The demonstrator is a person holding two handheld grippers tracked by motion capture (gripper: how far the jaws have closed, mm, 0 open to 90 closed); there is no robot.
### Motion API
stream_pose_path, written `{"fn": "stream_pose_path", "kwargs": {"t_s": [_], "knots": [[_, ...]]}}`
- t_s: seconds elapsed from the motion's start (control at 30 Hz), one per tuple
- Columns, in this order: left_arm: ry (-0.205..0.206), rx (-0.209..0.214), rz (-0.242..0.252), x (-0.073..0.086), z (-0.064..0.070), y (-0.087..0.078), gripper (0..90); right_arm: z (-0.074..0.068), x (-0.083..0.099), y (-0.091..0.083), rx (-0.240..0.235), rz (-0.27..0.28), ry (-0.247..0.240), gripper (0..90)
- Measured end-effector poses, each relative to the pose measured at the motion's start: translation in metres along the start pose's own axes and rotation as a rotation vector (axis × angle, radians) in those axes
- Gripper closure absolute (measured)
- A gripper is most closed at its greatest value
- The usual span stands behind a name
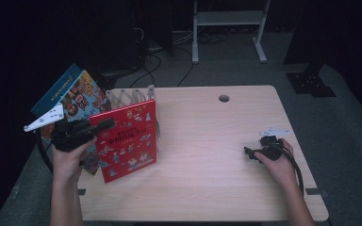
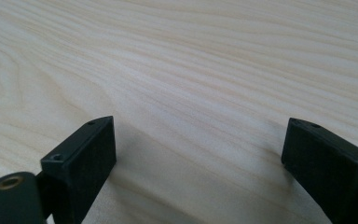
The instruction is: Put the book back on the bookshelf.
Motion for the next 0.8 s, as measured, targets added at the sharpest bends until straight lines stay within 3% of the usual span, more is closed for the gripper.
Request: {"fn": "stream_pose_path", "kwargs": {"t_s": [0.2,0.4,0.63,0.8], "knots": [[-0.006,-0.058,0.028,-0.003,-0.005,-0.020,79.6,0.000,0.000,0.000,0.002,0.000,0.004,9.0],[0.003,-0.148,0.061,-0.006,-0.012,-0.033,79.6,0.000,0.000,0.000,0.003,0.000,0.006,9.0],[0.043,-0.287,0.094,-0.008,-0.019,-0.033,79.6,0.000,0.000,0.000,0.003,0.000,0.006,9.0],[0.042,-0.345,0.118,-0.007,-0.027,-0.026,79.7,0.000,0.000,0.000,0.003,0.000,0.007,9.0]]}}
Point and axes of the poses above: each handheld gripper's, and its own axes: y roughly forward along the jaws, x roughly out of its underside, z roughly to its right, the point moved 3 cm from there along y, roughly forward along the jaws, and after that the axes turned 5 degrees about -y, right-handed, at the moved point
